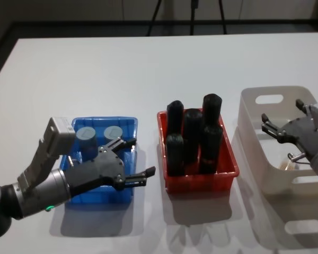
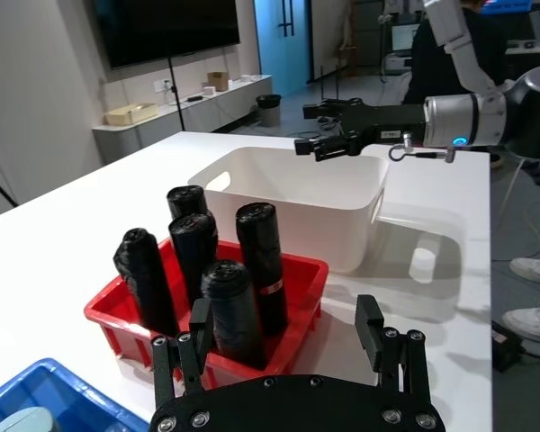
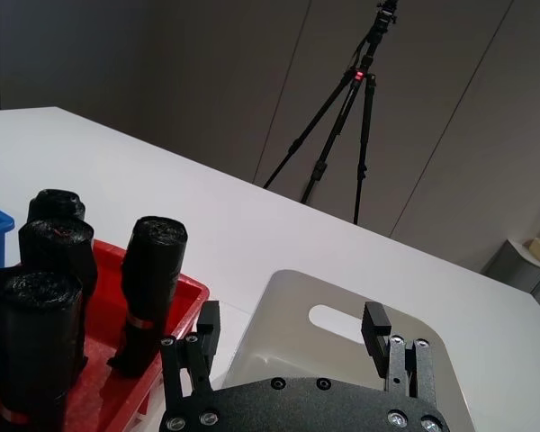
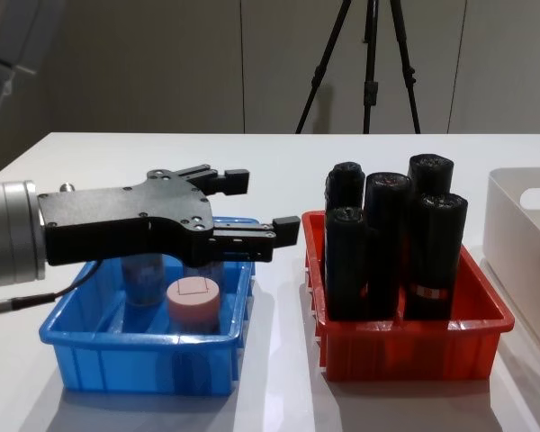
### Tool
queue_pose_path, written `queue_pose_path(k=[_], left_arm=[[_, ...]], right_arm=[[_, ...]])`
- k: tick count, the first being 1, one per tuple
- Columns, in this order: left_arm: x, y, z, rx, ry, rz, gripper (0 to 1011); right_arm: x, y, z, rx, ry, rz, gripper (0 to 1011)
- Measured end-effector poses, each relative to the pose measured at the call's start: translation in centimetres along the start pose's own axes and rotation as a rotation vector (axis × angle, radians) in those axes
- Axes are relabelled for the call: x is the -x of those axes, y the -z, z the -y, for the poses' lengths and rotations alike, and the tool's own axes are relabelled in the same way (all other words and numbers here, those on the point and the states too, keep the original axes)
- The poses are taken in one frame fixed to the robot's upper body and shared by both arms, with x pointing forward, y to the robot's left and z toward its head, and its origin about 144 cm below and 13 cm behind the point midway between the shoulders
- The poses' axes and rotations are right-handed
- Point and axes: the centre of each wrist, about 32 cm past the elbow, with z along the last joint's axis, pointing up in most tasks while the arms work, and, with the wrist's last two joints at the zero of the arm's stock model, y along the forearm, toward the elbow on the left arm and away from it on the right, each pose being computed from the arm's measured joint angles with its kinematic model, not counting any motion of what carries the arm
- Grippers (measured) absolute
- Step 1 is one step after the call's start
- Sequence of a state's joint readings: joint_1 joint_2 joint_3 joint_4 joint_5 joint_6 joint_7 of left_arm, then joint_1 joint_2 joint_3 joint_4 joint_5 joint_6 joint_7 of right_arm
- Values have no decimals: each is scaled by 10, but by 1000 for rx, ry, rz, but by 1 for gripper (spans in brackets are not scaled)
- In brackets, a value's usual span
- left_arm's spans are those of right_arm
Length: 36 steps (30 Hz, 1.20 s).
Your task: Pick the cotton swabs from the blue box and place them into the white box.
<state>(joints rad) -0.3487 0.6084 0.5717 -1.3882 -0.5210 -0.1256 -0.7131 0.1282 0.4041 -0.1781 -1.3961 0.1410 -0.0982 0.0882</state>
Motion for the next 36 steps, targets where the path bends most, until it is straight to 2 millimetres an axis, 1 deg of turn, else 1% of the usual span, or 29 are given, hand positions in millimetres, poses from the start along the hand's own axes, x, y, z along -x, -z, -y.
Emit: queue_pose_path(k=[9,19,36], left_arm=[[3,5,-4,-28,-125,20,1001],[7,10,-10,-57,-270,46,1002],[13,19,-19,-100,-498,96,1001]], right_arm=[[3,-4,-3,-5,-47,52,1001],[4,-4,-1,3,-86,98,1001],[4,-4,0,6,-95,111,1001]])
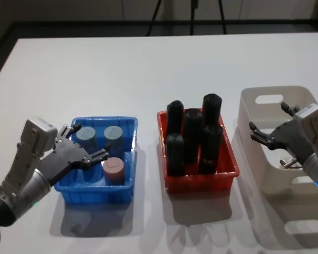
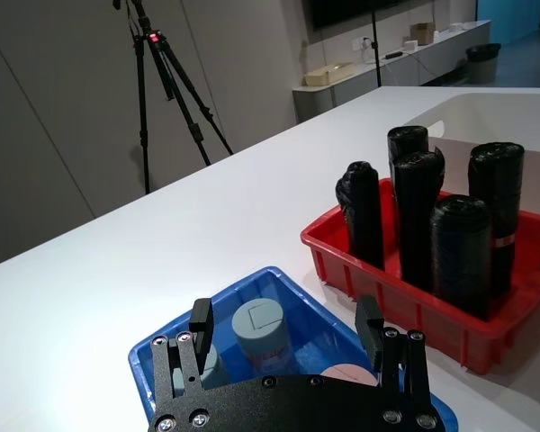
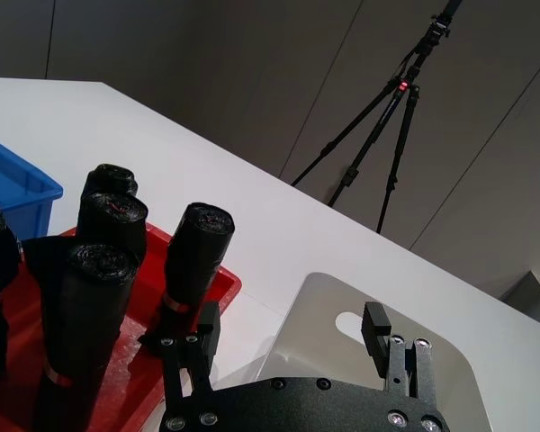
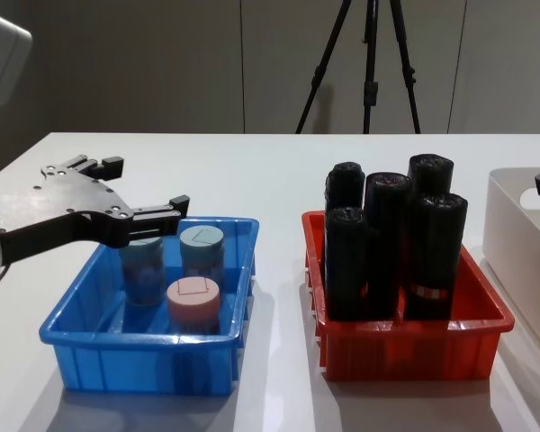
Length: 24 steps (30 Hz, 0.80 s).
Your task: Pick the cotton swabs from the blue box and place them into the white box.
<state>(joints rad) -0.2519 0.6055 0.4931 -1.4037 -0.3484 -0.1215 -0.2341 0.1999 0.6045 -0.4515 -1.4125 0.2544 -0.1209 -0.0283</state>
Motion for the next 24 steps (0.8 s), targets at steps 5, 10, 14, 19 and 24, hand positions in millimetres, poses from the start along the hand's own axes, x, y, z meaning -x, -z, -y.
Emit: queue_pose_path(k=[5,10,14,19,24], left_arm=[[1,3,-3,-11,-72,17,1001],[1,5,-6,-19,-132,32,1001],[2,7,-9,-26,-195,49,1001],[2,9,-11,-31,-241,62,1001],[2,10,-12,-34,-265,69,1001]], right_arm=[[0,0,0,0,0,0,1001],[0,0,0,1,0,1,1001],[0,0,0,1,0,1,1001],[0,0,0,1,0,1,1001],[0,0,0,2,0,1,1001]])
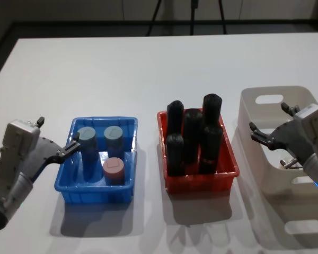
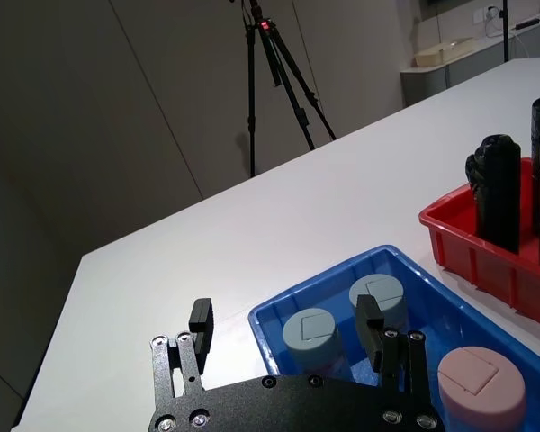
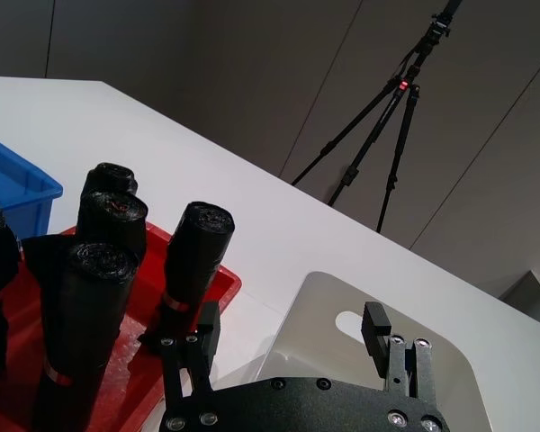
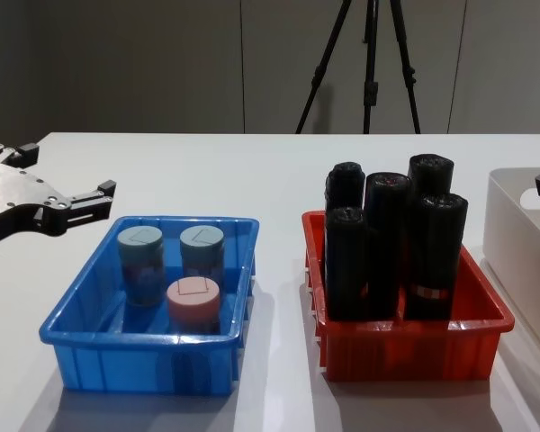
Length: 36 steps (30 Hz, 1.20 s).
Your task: Pick the cotton swabs from the blue box and place them into the white box.
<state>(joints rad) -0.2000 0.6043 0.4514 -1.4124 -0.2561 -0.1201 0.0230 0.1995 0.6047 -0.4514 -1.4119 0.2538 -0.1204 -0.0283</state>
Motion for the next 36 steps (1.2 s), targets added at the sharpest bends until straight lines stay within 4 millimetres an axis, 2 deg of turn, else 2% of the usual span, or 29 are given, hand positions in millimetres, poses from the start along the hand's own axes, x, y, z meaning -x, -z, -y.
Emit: queue_pose_path(k=[24,36], left_arm=[[0,0,0,0,-5,3,1001],[0,0,0,0,-5,3,1001]], right_arm=[[-2,0,-1,-10,-19,-7,1001],[-6,5,7,-15,-44,-46,1001]])
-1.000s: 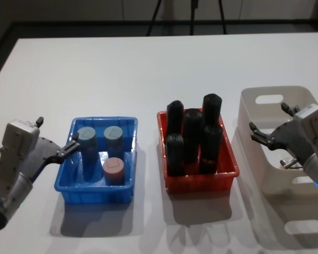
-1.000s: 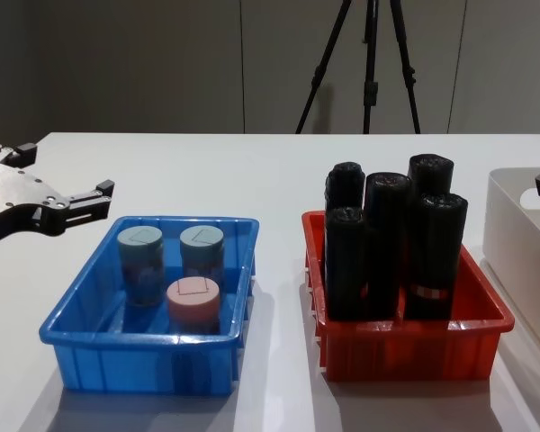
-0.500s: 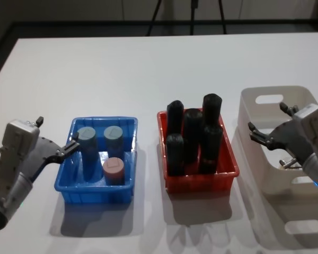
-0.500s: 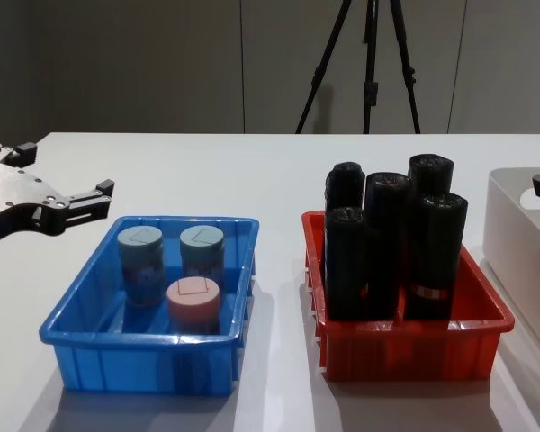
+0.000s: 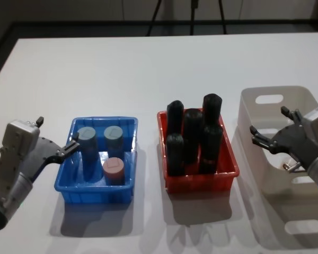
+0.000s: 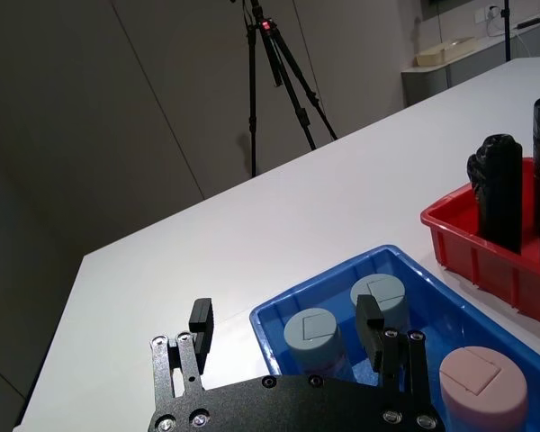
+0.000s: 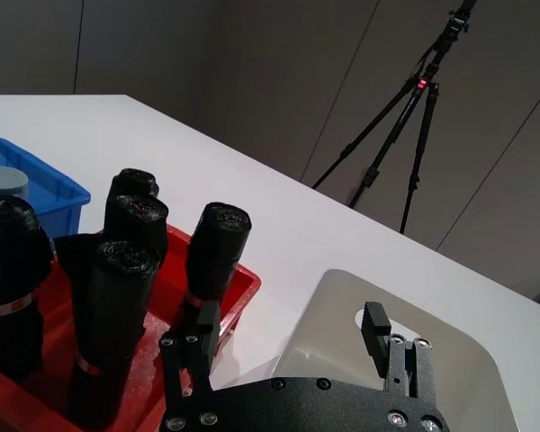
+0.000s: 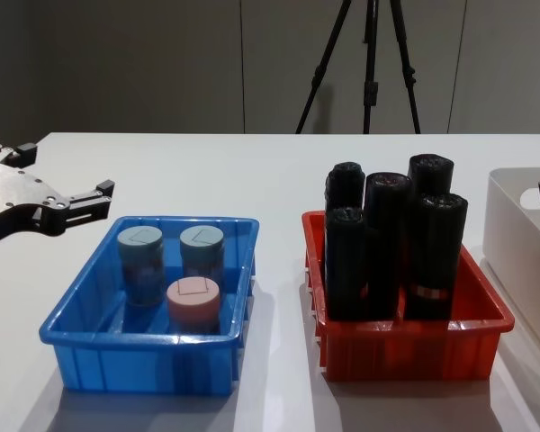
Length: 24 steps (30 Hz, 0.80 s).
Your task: Pick the cotton swabs from the blue box and place them into the white box.
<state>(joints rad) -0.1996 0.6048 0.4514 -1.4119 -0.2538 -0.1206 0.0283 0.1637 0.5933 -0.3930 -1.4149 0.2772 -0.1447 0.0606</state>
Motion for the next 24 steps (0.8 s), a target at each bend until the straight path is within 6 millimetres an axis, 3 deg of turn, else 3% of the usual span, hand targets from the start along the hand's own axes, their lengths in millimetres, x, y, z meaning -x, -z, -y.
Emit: queue_pose_path(k=[24], left_arm=[[0,0,0,0,0,0,1001]], right_arm=[[-8,5,20,-5,-105,-102,1001]])
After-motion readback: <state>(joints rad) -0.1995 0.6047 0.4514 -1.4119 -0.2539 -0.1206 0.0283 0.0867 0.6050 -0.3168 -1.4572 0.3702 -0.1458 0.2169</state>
